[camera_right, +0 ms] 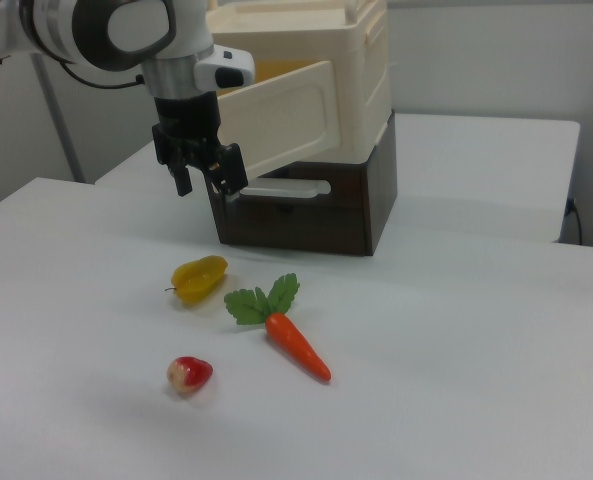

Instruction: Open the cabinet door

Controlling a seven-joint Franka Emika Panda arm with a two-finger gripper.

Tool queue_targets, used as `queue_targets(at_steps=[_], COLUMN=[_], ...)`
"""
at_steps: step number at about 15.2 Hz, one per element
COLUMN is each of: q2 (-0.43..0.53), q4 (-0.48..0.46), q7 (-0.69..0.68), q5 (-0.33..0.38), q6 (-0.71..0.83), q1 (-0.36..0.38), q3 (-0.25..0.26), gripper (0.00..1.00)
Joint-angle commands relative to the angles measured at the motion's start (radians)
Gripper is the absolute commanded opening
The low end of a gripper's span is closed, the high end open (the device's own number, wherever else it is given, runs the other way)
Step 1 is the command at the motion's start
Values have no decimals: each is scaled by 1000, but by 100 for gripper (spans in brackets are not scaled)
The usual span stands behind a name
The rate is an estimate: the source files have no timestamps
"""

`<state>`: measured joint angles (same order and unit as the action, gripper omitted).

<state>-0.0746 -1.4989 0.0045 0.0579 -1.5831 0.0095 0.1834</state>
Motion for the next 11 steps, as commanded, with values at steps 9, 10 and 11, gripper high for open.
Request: queue_targets(at_steps=[9,10,11], q2=[49,47,47], q4=[-83,-83,-83], q7=[-55,-55,-55], q5=[-115,-115,-115], q6=[-3,-6,-8], q1=[0,-3,-5], q3=[-7,-4,-1], gripper=[100,100,100])
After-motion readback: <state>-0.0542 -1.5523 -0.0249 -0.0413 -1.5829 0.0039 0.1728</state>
